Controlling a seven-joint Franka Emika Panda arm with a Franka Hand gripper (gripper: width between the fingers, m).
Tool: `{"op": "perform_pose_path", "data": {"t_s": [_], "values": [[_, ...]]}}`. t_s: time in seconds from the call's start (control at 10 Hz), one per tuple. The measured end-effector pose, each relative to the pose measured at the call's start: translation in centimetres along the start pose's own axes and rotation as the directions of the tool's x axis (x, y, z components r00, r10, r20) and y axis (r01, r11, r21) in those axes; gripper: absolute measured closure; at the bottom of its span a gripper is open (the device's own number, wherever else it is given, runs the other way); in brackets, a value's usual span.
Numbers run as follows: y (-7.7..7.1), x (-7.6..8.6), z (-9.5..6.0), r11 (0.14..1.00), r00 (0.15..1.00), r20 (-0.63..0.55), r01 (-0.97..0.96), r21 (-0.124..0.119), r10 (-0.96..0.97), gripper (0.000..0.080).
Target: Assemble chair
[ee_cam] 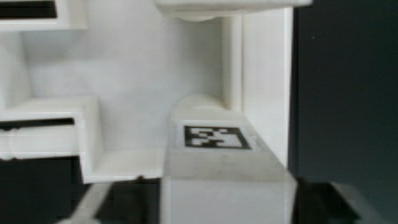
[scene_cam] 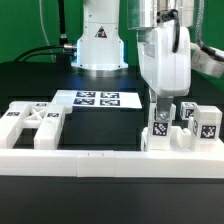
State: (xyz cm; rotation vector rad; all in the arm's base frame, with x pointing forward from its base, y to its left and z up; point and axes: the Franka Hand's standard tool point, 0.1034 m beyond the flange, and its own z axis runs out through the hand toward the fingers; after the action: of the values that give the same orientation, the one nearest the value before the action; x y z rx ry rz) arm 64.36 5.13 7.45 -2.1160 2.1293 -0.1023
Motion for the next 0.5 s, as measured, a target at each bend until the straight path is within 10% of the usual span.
{"op": "perform_pose_path", "data": {"t_s": [0.5], "values": [[-0.2,0.41,-0.08,0.892,0.892,-0.004,0.452,0.002,-0.452,0.0153]]}}
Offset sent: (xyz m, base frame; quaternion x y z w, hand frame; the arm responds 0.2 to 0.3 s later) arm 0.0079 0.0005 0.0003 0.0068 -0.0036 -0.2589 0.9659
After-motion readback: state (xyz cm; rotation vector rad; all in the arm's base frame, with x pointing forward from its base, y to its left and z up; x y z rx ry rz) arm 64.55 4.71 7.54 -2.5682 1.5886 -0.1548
